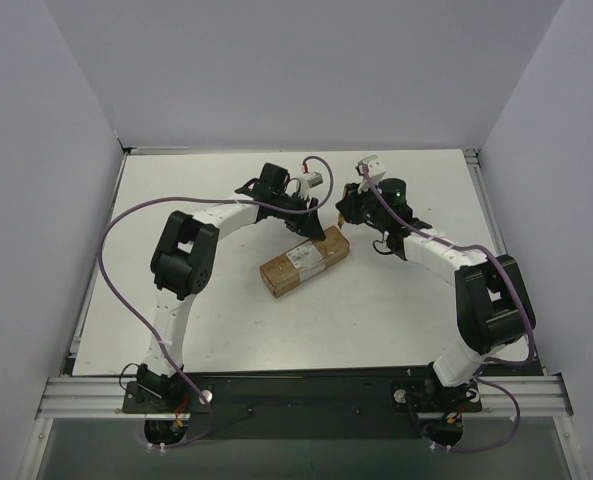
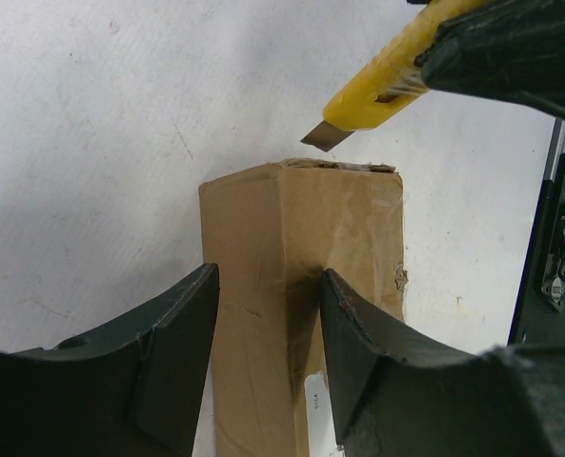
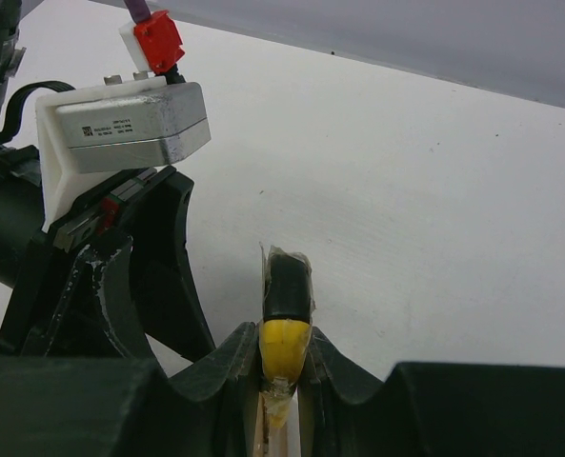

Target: Unpack the express box

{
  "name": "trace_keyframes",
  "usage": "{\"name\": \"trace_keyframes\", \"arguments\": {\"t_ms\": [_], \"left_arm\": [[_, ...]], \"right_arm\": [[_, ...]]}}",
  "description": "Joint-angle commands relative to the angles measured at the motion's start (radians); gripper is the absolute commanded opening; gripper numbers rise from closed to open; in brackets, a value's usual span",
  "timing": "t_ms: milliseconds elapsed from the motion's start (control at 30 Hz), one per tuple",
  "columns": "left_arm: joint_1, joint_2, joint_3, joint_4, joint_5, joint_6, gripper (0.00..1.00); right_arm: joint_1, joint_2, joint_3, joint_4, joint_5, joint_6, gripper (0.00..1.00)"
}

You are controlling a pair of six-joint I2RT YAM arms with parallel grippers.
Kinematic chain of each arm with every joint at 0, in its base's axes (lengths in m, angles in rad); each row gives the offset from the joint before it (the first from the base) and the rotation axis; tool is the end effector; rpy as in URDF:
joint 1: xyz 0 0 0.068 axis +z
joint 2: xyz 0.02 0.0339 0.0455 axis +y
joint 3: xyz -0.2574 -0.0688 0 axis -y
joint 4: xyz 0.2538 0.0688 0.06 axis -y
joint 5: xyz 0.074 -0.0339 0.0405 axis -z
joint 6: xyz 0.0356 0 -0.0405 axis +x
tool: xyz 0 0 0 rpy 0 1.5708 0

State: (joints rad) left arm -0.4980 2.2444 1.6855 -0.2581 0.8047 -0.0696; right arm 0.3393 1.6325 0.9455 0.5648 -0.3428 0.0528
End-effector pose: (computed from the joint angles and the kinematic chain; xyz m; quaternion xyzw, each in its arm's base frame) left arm 0.4227 -0.2590 0.1590 0.3227 0.8054 -0.4444 0.2232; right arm 0.3514 0.1367 0.2427 -0.2172 0.7143 0.2525 0.6155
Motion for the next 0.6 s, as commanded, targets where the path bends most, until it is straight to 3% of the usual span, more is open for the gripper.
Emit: {"name": "trace_keyframes", "arguments": {"t_ms": [0, 567], "left_arm": [[-0.010, 0.026, -0.020, -0.067, -0.048, 0.030, 0.55], [-0.005, 0.029, -0.024, -0.076, -0.044, 0.033, 0.55]], "right_arm": [[-0.006, -0.003, 0.022, 0.066, -0.047, 0.015, 0.00], [-0.003, 0.020, 0.021, 0.089, -0.061, -0.019, 0.00]]}}
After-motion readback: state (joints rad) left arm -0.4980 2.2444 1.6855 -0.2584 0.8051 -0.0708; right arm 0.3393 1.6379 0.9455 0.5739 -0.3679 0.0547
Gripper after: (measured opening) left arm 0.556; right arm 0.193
